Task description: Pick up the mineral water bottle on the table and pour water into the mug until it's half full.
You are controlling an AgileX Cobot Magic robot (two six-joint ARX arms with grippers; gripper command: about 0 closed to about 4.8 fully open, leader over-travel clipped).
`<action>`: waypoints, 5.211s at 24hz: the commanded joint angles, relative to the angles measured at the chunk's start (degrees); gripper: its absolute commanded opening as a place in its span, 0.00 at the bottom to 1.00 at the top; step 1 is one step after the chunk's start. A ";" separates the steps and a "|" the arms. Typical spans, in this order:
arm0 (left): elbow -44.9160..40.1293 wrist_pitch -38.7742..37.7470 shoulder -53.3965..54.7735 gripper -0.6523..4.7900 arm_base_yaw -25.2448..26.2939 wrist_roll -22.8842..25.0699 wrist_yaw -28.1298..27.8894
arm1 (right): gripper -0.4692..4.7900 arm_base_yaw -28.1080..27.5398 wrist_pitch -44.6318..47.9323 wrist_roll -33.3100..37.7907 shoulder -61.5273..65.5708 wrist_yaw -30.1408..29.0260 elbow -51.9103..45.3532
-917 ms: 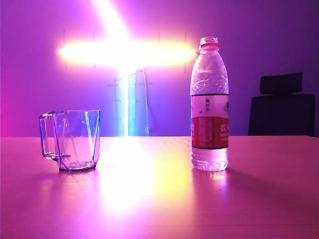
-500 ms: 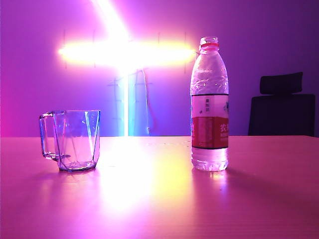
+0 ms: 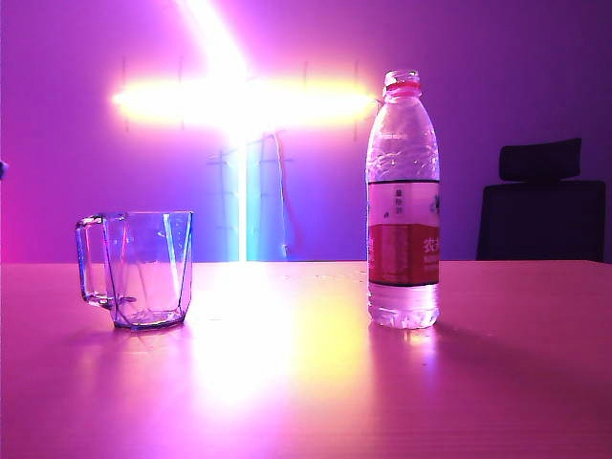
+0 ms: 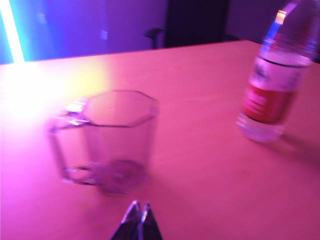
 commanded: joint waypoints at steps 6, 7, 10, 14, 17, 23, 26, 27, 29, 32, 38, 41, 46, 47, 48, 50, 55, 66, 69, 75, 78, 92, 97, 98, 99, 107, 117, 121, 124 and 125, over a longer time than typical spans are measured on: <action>0.17 0.28 5.09 0.12 -1.55 0.22 0.55 | 1.00 19.71 9.27 -13.64 21.62 9.92 6.12; 0.17 0.28 5.09 0.12 -1.55 0.22 0.57 | 1.00 21.29 11.52 -13.66 25.24 11.54 6.12; 0.17 0.28 5.09 0.12 -1.55 0.24 0.55 | 1.00 24.39 25.57 -16.81 43.04 13.22 6.14; 0.17 0.31 5.09 0.12 -1.53 0.22 0.55 | 1.00 24.37 49.83 -16.81 67.45 13.20 7.02; 0.17 0.31 5.09 0.12 -1.53 0.22 0.55 | 1.00 24.37 59.49 -16.79 78.88 11.63 9.31; 0.17 0.28 5.09 0.12 -1.53 0.24 0.57 | 1.00 24.37 69.33 -16.79 99.27 10.84 19.28; 0.17 0.28 5.09 0.12 -1.53 0.24 0.55 | 1.00 24.37 68.94 -16.79 101.70 10.84 22.58; 0.17 0.28 5.09 0.12 -1.53 0.24 0.55 | 1.00 24.37 67.52 -16.79 102.57 10.82 24.35; 0.17 0.28 5.09 0.12 -1.53 0.24 0.55 | 1.00 24.37 64.39 -16.79 103.62 10.84 26.73; 0.17 0.28 5.09 0.12 -1.53 0.24 0.55 | 1.00 24.37 61.94 -16.79 104.67 10.86 29.18; 0.17 0.28 5.09 0.12 -1.51 0.22 0.55 | 0.96 24.37 61.68 -16.79 104.78 11.52 29.44; 0.17 0.28 5.07 0.12 -1.46 0.22 0.55 | 0.72 24.37 60.83 -16.79 104.78 11.52 29.44; 0.17 0.28 5.07 0.12 -1.42 0.24 0.55 | 0.63 24.37 60.43 -17.09 104.78 11.69 29.44; 0.17 0.28 5.07 0.12 -1.42 0.22 0.55 | 0.62 24.37 60.43 -18.03 104.78 11.96 29.44; 0.17 0.28 5.07 0.12 -1.42 0.22 0.57 | 0.62 24.37 60.43 -18.21 104.78 12.11 29.44; 0.17 0.28 5.07 0.12 -1.40 0.22 0.55 | 0.62 24.37 60.46 -19.85 104.74 12.15 29.44; 0.17 0.28 5.05 0.12 -1.29 0.24 0.55 | 0.50 24.37 60.92 -20.79 104.74 12.13 29.46; 0.17 0.39 -1.66 0.12 11.58 0.24 1.20 | 0.51 28.87 39.85 -45.53 101.55 12.17 44.06; 0.17 0.26 -1.60 0.12 11.41 0.24 1.22 | 0.51 31.02 26.40 -55.43 102.66 12.59 53.24; 0.17 0.24 -1.60 0.12 11.45 0.24 1.22 | 0.51 32.65 17.14 -69.70 105.81 17.42 63.21; 0.17 0.22 -1.60 0.12 11.45 0.24 1.25 | 0.51 33.55 17.20 -75.47 106.36 19.41 64.57; 0.17 0.17 -1.60 0.12 11.45 0.24 1.25 | 0.51 36.20 17.59 -91.21 109.28 30.84 66.20; 0.17 0.17 -1.60 0.12 11.43 0.22 1.25 | 0.51 36.20 18.36 -95.91 109.28 33.66 66.23; 0.17 0.17 -1.60 0.12 11.43 0.22 1.22 | 0.52 36.20 19.41 -96.37 109.28 34.03 66.23; 0.17 0.17 -1.60 0.12 11.43 0.22 1.22 | 0.52 36.20 20.22 -97.24 109.28 34.88 66.23; 0.17 0.17 -1.60 0.12 11.43 0.22 1.22 | 0.53 36.20 21.20 -101.35 109.28 36.98 66.23; 0.17 0.17 -1.60 0.12 11.43 0.22 1.25 | 0.53 36.20 23.41 -105.11 109.26 38.05 66.23; 0.17 0.17 -1.60 0.12 11.43 0.24 1.25 | 0.53 36.20 23.41 -105.11 109.26 38.07 66.23; 0.17 0.17 -1.60 0.12 11.43 0.24 1.22 | 0.53 36.22 23.41 -105.11 109.26 38.07 66.23; 0.17 0.17 -1.60 0.12 11.43 0.22 1.22 | 0.55 36.22 23.41 -105.11 109.26 38.07 66.23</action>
